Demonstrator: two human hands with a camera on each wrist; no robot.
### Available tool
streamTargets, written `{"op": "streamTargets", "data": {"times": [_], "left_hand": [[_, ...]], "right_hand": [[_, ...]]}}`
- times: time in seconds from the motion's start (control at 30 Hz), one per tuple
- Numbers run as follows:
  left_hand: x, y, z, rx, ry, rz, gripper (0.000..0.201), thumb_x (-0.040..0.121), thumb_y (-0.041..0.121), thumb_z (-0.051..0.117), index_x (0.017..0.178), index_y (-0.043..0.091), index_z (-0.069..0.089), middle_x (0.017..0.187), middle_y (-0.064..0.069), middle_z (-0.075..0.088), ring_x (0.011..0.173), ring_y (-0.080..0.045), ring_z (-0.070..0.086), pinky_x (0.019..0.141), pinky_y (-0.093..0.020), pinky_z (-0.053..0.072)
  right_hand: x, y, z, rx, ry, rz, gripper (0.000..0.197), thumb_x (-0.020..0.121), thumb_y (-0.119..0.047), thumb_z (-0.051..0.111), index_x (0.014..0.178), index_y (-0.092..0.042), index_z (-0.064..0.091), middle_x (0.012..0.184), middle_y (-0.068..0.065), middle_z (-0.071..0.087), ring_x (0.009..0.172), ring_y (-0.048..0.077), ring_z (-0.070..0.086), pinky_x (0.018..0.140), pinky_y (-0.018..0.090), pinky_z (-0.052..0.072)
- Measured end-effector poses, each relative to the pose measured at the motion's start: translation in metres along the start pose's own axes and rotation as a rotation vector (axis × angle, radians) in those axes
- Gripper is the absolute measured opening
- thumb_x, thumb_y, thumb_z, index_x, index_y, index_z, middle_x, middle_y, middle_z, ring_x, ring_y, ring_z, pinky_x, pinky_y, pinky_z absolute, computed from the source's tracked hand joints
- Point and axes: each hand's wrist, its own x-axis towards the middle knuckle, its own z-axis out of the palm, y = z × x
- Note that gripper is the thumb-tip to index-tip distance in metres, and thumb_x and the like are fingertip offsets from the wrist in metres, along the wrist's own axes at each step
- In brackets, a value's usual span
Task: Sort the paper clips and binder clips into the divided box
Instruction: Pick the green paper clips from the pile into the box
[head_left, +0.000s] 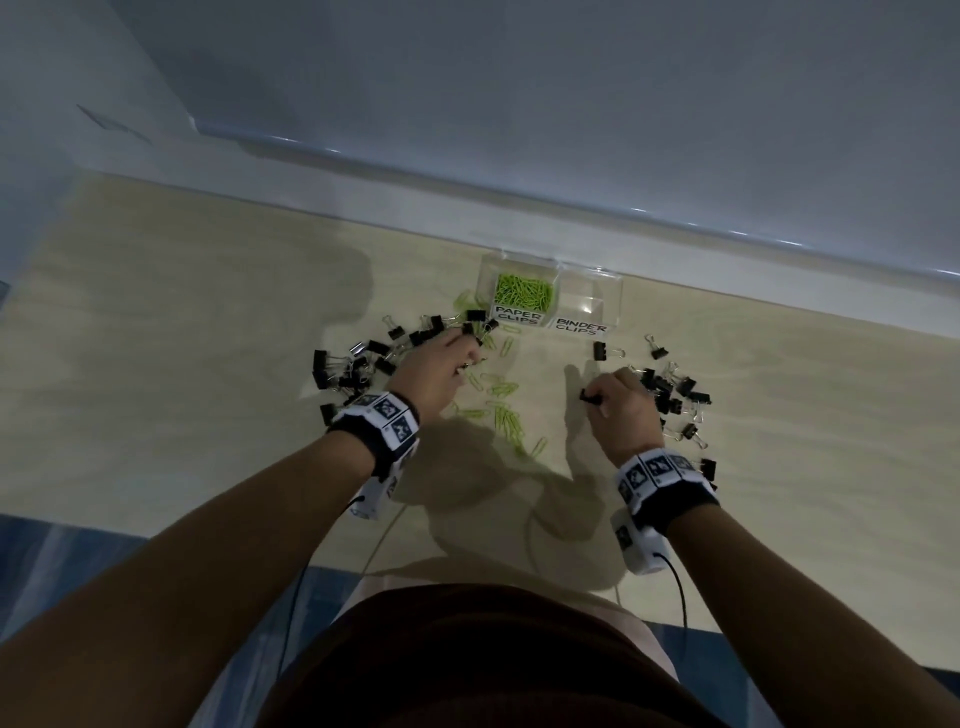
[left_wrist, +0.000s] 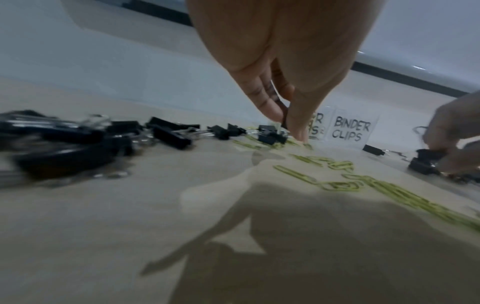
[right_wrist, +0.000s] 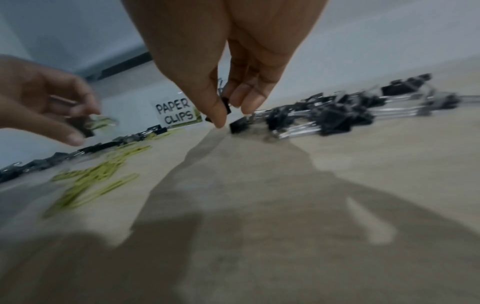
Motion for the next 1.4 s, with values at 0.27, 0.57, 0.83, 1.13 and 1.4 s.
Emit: {"op": "streamTargets", "data": {"times": [0.27, 0.57, 0.83, 1.13, 1.4], "left_hand": [[-0.032, -0.056, -0.025, -0.069, 0.228, -0.256, 0.028, 0.081, 0.001, 0.063, 0.106, 0.013, 0.057, 0.11, -0.009, 0.05, 0.087, -0.024, 0.058, 0.083, -0.034, 0.05], [0.014, -0.044, -0.025, 0.139, 0.135, -0.094, 0.037, 0.084, 0.0, 0.055, 0.12, 0.006, 0.057, 0.123, -0.014, 0.051, 0.114, -0.033, 0.041, 0.099, -0.043, 0.04], [0.051, -0.03, -0.012, 0.303, -0.091, -0.109, 0.032, 0.086, 0.001, 0.052, 0.116, 0.007, 0.058, 0.114, -0.015, 0.055, 0.112, -0.034, 0.047, 0.086, -0.046, 0.048], [0.02, -0.035, -0.022, -0.012, 0.25, -0.114, 0.029, 0.085, 0.012, 0.056, 0.114, 0.01, 0.059, 0.107, -0.013, 0.058, 0.092, -0.028, 0.058, 0.08, -0.036, 0.05], [-0.039, -0.089, -0.047, 0.216, 0.265, -0.257, 0.027, 0.085, 0.009, 0.055, 0.111, 0.005, 0.06, 0.111, -0.018, 0.058, 0.101, -0.037, 0.049, 0.084, -0.046, 0.048]], "right_hand": [[0.011, 0.005, -0.013, -0.17, 0.051, 0.152, 0.013, 0.074, -0.007, 0.066, 0.087, -0.009, 0.066, 0.098, 0.014, 0.057, 0.093, 0.035, 0.052, 0.082, 0.051, 0.048], [0.068, -0.108, 0.03, -0.184, -0.411, -0.265, 0.043, 0.084, 0.004, 0.049, 0.124, -0.014, 0.055, 0.133, 0.004, 0.048, 0.123, 0.024, 0.041, 0.098, 0.037, 0.047], [0.075, -0.113, 0.04, -0.391, -0.539, -0.332, 0.035, 0.095, -0.02, 0.042, 0.126, -0.008, 0.052, 0.135, 0.013, 0.043, 0.126, 0.031, 0.035, 0.092, 0.045, 0.046], [0.051, -0.083, 0.026, 0.033, -0.268, -0.178, 0.02, 0.088, -0.015, 0.051, 0.108, -0.012, 0.052, 0.112, 0.005, 0.054, 0.099, 0.018, 0.052, 0.082, 0.032, 0.05], [0.023, -0.018, 0.0, -0.173, -0.13, 0.021, 0.025, 0.081, -0.018, 0.056, 0.104, -0.008, 0.056, 0.103, 0.011, 0.058, 0.097, 0.031, 0.053, 0.083, 0.043, 0.046]]}}
